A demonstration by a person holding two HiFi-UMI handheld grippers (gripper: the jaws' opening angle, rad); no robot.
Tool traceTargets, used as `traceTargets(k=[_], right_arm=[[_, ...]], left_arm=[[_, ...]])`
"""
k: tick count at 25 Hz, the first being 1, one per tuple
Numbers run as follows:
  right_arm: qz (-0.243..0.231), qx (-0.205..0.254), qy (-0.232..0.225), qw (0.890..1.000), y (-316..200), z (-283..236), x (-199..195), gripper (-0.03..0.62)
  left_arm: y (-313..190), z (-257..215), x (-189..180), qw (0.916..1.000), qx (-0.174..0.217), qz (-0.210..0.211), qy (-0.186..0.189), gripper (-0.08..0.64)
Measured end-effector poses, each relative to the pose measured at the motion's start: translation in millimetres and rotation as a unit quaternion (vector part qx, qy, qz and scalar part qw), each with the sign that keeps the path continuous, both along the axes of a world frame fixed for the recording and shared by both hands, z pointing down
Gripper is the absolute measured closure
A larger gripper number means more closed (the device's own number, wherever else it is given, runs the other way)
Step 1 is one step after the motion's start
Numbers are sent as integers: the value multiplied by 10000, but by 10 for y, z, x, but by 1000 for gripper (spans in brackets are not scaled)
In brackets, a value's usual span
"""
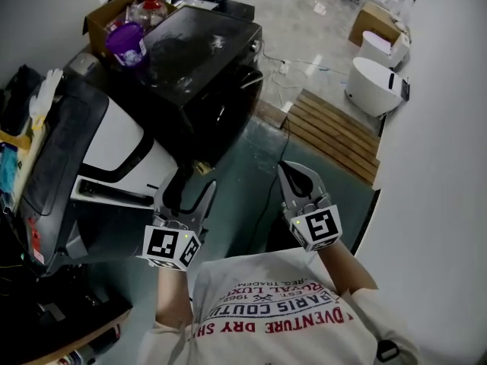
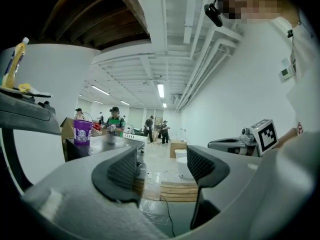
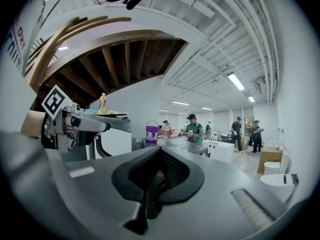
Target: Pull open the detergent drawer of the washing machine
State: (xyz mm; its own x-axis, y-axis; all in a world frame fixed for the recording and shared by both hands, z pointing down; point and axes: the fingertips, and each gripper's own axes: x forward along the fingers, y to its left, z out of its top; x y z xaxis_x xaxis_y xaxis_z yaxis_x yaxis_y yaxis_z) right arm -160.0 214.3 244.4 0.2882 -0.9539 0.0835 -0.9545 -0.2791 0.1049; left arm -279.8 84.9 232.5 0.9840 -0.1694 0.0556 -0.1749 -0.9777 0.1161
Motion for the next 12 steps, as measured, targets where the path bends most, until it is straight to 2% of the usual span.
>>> traceTargets(k=[5,9,12], right_arm=[[-629,-180,-276,9975,-187,12,913,592],[-1172,-251,81,9928,-287,-100,1538,592],[-1457,-324,224,9885,-347,-92,1985,592]], left_arm=[[-48,-137,788,9973,-140,-701,182,247],[-62,-243,1359,9920,-99,-1208,343,247],[-103,-210,1700,9851,-324,-1634,420,247]])
